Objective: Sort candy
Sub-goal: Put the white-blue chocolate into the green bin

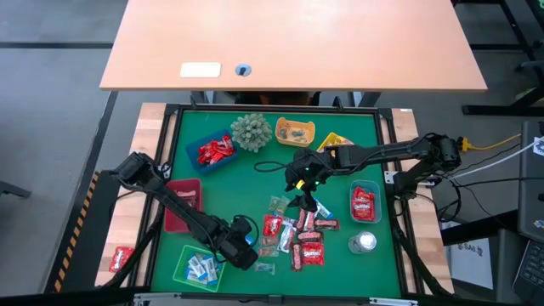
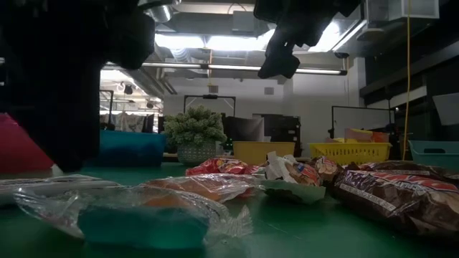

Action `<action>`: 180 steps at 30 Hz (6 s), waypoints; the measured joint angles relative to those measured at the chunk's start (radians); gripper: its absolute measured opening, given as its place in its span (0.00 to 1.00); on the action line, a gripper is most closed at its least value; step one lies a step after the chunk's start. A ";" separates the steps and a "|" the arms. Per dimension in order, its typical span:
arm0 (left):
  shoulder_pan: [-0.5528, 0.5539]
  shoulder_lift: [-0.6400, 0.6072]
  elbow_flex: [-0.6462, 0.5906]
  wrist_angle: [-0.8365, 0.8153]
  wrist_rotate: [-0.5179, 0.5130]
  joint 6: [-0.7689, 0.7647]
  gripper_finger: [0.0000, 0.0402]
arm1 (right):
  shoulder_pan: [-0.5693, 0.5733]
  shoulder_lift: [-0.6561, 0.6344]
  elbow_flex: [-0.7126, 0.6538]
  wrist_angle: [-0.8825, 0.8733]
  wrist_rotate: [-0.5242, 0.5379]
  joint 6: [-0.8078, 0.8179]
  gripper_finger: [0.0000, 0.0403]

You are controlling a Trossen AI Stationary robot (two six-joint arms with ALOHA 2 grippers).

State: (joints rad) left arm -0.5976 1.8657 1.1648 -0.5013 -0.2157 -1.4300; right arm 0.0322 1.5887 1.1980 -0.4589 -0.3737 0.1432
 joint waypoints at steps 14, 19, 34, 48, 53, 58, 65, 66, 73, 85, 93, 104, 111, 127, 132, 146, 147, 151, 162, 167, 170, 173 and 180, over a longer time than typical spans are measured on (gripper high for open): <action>-0.001 0.067 0.005 -0.006 -0.017 0.002 0.37 | 0.000 0.000 0.000 -0.001 0.000 0.000 0.73; -0.001 0.071 0.004 -0.008 -0.016 0.002 0.34 | 0.000 0.000 0.000 -0.001 0.000 0.000 0.73; -0.001 0.073 0.001 -0.017 -0.020 -0.013 0.19 | 0.000 0.000 0.000 -0.001 0.000 0.000 0.73; 0.002 0.035 -0.004 0.019 -0.062 -0.013 0.18 | 0.000 0.000 0.000 0.000 0.000 0.000 0.73; 0.010 0.000 -0.004 0.025 -0.054 0.010 0.18 | 0.000 0.000 0.000 -0.001 0.000 0.000 0.73; 0.030 -0.049 -0.002 0.025 -0.050 0.079 0.18 | 0.000 0.000 0.000 -0.001 0.000 0.000 0.73; 0.053 -0.077 -0.002 0.025 -0.046 0.162 0.15 | 0.000 0.000 0.000 -0.004 0.000 0.000 0.73; 0.053 -0.077 -0.002 0.026 -0.045 0.166 0.14 | 0.000 0.000 0.000 -0.007 0.000 0.000 0.73; 0.041 -0.071 -0.001 0.032 -0.037 0.209 0.16 | 0.000 0.000 0.000 -0.015 0.000 0.000 0.73; 0.006 -0.056 0.000 0.040 -0.060 0.263 0.40 | 0.000 0.000 0.000 -0.015 0.000 0.000 0.73; -0.010 -0.017 0.001 0.063 -0.114 0.385 0.41 | 0.000 0.000 0.000 -0.014 0.000 0.000 0.73; -0.016 0.060 0.000 0.100 -0.130 0.394 0.41 | 0.000 0.000 0.000 -0.015 0.008 0.000 0.73; -0.017 0.090 0.001 0.099 -0.144 0.395 0.41 | 0.000 0.000 0.000 -0.014 0.008 0.000 0.73; -0.020 0.117 0.002 0.092 -0.157 0.496 0.28 | 0.000 0.000 0.000 -0.015 0.026 0.000 0.73; -0.020 0.114 0.002 0.095 -0.156 0.498 0.17 | 0.000 0.000 0.000 -0.015 0.026 0.000 0.73; -0.017 0.063 -0.004 0.080 -0.115 0.512 0.14 | 0.000 0.000 0.000 -0.015 0.026 0.000 0.73; -0.017 0.049 -0.006 0.073 -0.108 0.525 0.14 | 0.000 0.000 0.000 -0.014 0.026 0.000 0.73; -0.013 -0.031 -0.004 0.074 -0.091 0.561 0.14 | 0.001 0.000 0.000 -0.015 0.026 0.000 0.73; -0.030 -0.206 -0.002 0.059 0.226 0.568 0.14 | 0.074 0.000 0.000 -0.012 0.030 0.007 0.73; -0.105 -0.220 0.000 0.006 0.402 0.466 0.14 | 0.140 0.000 0.000 -0.011 0.152 0.007 0.73; -0.160 -0.219 0.000 -0.068 0.436 0.402 0.14 | 0.182 0.000 0.000 -0.013 0.246 0.007 0.73; -0.206 -0.219 0.000 -0.159 0.439 0.360 0.14 | 0.221 0.000 0.000 -0.015 0.294 0.007 0.73; -0.247 -0.219 0.000 -0.245 0.363 0.169 0.14 | 0.285 0.000 0.000 -0.145 0.393 0.011 0.73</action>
State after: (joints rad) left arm -0.8443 1.6463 1.1645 -0.7459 0.1476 -1.2605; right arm 0.3168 1.5890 1.1976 -0.6039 0.0197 0.1546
